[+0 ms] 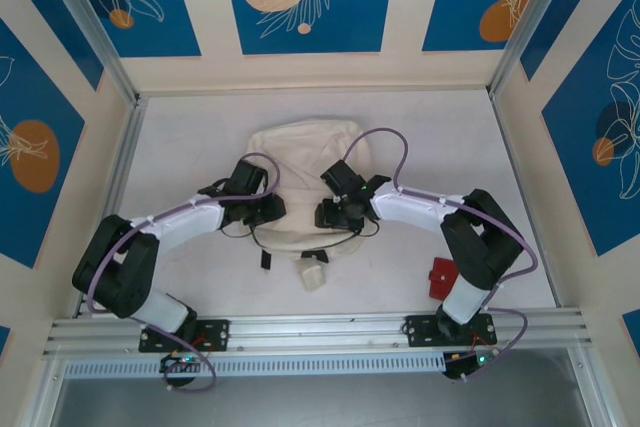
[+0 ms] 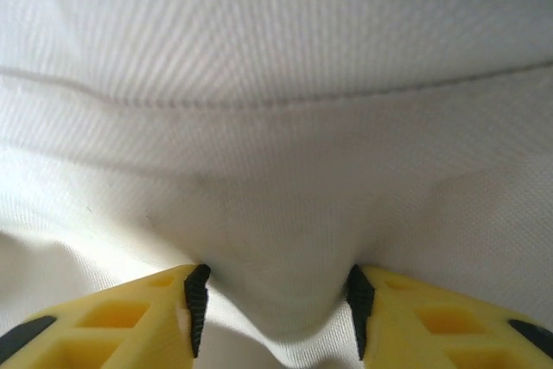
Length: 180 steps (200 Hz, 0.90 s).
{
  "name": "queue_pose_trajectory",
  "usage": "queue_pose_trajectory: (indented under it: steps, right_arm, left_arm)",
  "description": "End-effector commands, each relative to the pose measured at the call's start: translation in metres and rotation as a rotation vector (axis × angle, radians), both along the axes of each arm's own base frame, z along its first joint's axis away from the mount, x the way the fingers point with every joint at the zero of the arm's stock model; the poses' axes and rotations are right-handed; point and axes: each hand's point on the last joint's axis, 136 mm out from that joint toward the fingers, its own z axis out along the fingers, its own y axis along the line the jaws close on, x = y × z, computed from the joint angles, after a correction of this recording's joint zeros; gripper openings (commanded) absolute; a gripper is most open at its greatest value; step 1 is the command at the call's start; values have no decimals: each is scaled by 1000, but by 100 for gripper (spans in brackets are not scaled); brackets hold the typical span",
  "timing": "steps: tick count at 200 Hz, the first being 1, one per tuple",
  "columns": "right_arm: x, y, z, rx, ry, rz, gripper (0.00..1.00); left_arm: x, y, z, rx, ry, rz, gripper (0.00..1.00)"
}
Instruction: Pack books, pencil case, and school supplies into a backpack
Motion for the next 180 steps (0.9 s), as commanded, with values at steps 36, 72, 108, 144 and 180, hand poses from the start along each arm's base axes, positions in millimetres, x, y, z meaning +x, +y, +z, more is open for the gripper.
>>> queue_pose_trajectory:
  steps: [36, 72, 108, 144, 180]
  right_arm:
    - [31, -27, 103, 190, -147, -95, 68]
    - [57, -71, 113, 228, -169, -190, 71]
    - [77, -112, 108, 298, -157, -300, 76]
    - [82, -138, 95, 375, -135, -387, 80]
    - [79, -155, 83, 413, -104, -434, 80]
  left_arm:
    - [4, 3, 72, 147, -72, -83, 49]
    - [22, -35, 97, 183, -174, -173, 58]
    - [34, -89, 99, 242, -196, -243, 64]
    - [50, -141, 85, 299, -194, -307, 65]
    - [72, -166, 69, 300, -193, -299, 62]
